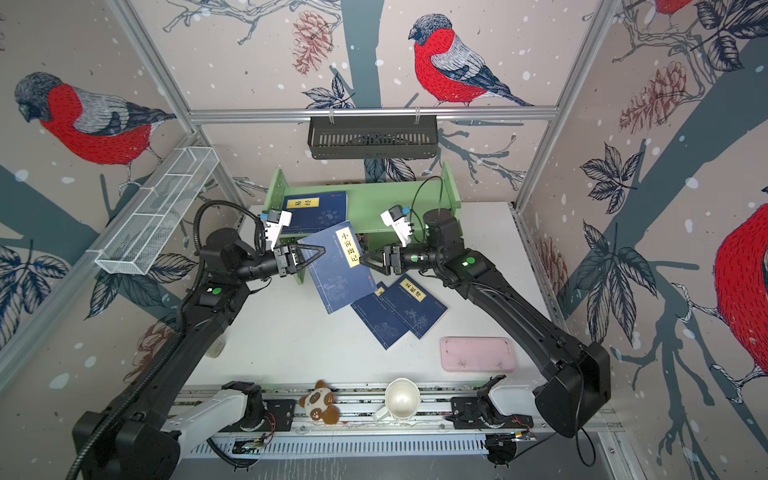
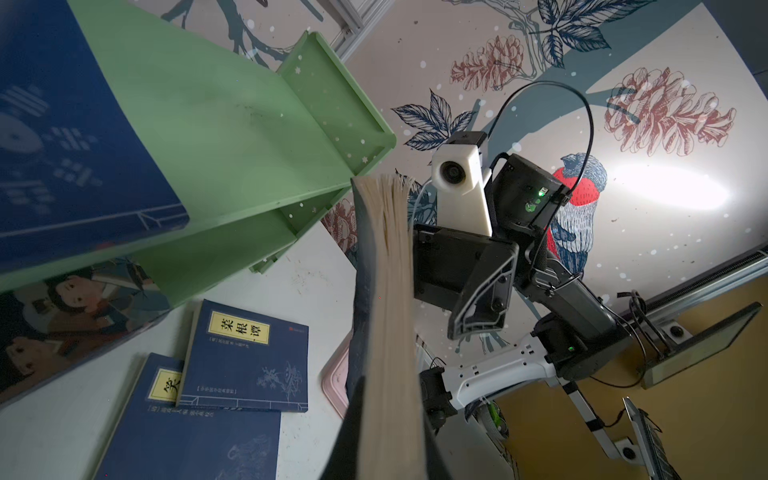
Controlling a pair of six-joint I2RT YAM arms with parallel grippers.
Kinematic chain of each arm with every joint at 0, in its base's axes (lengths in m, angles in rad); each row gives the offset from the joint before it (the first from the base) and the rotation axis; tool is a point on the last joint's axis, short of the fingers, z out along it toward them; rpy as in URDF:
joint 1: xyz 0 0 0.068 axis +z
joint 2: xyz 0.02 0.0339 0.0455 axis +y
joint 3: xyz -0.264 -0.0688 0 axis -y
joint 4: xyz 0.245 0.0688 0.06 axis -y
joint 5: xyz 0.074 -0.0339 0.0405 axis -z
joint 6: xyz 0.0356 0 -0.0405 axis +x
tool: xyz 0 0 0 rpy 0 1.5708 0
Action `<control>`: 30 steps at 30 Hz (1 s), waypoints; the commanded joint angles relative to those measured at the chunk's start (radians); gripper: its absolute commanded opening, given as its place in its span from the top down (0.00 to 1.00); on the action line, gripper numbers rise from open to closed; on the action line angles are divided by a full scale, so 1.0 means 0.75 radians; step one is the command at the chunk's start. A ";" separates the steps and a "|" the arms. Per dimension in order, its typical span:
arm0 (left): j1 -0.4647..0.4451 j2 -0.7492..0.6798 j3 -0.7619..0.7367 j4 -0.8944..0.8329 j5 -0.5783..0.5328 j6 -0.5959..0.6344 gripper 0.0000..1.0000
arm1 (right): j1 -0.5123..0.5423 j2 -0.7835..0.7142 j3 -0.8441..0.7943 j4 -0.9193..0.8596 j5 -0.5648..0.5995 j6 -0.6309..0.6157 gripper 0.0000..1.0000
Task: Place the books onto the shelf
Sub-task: 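Grasp the book's opposite edge with the left gripper while the right gripper holds it, then raise the book with both grippers over the shelf's upper tier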
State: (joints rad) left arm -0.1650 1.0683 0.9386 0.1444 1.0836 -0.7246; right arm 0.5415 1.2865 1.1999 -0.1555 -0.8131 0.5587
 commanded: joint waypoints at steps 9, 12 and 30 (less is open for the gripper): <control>0.025 0.100 0.264 0.295 -0.195 -0.341 1.00 | -0.112 -0.351 -0.313 0.555 0.192 0.402 0.11; 0.039 0.127 0.269 0.467 -0.242 -0.534 1.00 | -0.052 -0.391 -0.382 0.674 0.256 0.485 0.12; 0.088 0.102 0.168 0.552 -0.391 -0.630 1.00 | 0.323 -0.084 -0.354 1.029 0.460 0.595 0.11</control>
State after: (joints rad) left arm -0.1009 1.1507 1.0641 0.4671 0.8047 -1.1969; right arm 0.7719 1.1969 0.9215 0.5095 -0.4713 0.9737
